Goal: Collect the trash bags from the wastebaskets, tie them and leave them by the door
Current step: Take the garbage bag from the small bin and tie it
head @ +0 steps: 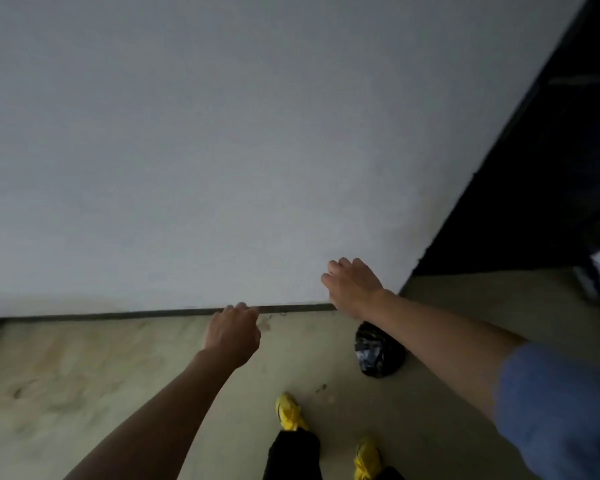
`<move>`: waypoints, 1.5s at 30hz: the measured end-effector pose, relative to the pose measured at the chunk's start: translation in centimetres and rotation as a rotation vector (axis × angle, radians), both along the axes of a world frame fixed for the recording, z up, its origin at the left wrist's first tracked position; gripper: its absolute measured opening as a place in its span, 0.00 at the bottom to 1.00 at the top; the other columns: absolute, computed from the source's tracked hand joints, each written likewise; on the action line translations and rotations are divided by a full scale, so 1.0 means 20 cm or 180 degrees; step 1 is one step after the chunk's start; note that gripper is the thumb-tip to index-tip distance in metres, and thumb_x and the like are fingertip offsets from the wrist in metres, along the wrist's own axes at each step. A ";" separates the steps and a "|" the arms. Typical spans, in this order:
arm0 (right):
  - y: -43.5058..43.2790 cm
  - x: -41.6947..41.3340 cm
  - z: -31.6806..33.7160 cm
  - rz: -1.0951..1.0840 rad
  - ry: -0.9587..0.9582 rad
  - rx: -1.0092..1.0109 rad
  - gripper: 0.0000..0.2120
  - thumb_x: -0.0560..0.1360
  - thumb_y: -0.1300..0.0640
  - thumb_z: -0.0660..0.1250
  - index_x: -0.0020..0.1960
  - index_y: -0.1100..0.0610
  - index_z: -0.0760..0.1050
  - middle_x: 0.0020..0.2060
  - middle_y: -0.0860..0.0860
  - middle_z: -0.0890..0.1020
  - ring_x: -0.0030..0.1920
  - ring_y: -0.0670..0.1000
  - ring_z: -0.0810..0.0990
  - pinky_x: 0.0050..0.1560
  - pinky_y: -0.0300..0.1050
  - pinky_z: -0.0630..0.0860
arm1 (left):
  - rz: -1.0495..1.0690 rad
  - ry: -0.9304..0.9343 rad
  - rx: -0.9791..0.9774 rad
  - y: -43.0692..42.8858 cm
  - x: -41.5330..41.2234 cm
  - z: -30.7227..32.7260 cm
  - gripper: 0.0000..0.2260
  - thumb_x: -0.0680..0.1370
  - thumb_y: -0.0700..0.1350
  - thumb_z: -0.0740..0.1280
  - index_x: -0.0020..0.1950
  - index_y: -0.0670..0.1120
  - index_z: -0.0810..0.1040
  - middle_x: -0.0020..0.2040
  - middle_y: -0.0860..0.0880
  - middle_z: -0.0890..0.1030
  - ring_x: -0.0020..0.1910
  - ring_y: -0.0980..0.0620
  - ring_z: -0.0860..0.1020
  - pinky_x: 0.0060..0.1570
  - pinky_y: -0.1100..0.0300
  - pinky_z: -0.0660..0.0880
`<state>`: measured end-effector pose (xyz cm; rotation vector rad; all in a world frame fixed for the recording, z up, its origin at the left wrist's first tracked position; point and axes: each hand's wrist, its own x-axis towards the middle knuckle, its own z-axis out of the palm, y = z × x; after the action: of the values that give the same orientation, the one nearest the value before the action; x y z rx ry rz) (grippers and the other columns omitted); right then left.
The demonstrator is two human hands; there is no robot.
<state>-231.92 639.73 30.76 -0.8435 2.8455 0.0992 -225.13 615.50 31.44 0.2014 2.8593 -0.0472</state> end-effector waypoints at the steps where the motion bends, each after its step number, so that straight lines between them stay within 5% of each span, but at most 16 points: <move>1: -0.11 -0.04 0.07 0.0194 0.0105 0.0031 0.10 0.77 0.60 0.56 0.54 0.60 0.74 0.54 0.57 0.75 0.53 0.58 0.73 0.46 0.49 0.62 | 0.0128 0.0095 -0.0023 -0.10 0.03 0.06 0.10 0.78 0.46 0.60 0.55 0.47 0.77 0.51 0.48 0.79 0.50 0.49 0.78 0.47 0.56 0.74; 5: -0.62 -0.14 0.28 0.0803 0.0408 -0.0018 0.10 0.77 0.60 0.55 0.52 0.59 0.74 0.51 0.56 0.76 0.49 0.56 0.73 0.45 0.49 0.62 | 0.0698 0.0417 -0.0052 -0.56 0.13 0.27 0.08 0.78 0.45 0.59 0.51 0.46 0.77 0.47 0.48 0.79 0.45 0.49 0.77 0.41 0.58 0.71; 22: -3.23 -0.10 0.69 0.2536 0.1042 -0.0441 0.11 0.76 0.56 0.59 0.53 0.58 0.76 0.50 0.55 0.79 0.49 0.57 0.77 0.48 0.50 0.72 | 0.2707 0.0908 -0.0229 -2.67 0.68 0.68 0.06 0.77 0.45 0.61 0.48 0.48 0.77 0.50 0.48 0.80 0.51 0.47 0.79 0.48 0.54 0.75; 34: -5.05 -0.19 0.73 0.3603 0.1059 -0.0595 0.10 0.76 0.54 0.61 0.55 0.55 0.75 0.52 0.55 0.78 0.53 0.57 0.77 0.50 0.50 0.70 | 0.4136 0.1059 -0.0518 -4.05 0.85 0.76 0.11 0.77 0.47 0.61 0.56 0.47 0.79 0.55 0.47 0.80 0.54 0.46 0.79 0.50 0.55 0.74; 45: -6.48 0.70 0.83 0.5011 0.1076 -0.0740 0.13 0.76 0.54 0.60 0.58 0.55 0.74 0.54 0.54 0.78 0.55 0.56 0.77 0.50 0.50 0.71 | 0.5856 0.0990 -0.0727 -4.81 1.71 0.75 0.10 0.77 0.50 0.61 0.55 0.49 0.78 0.55 0.47 0.80 0.54 0.44 0.79 0.48 0.56 0.73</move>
<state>-217.89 510.04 47.45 -3.0014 1.6334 0.0928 -190.98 519.29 46.36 -2.4219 2.0985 -0.0244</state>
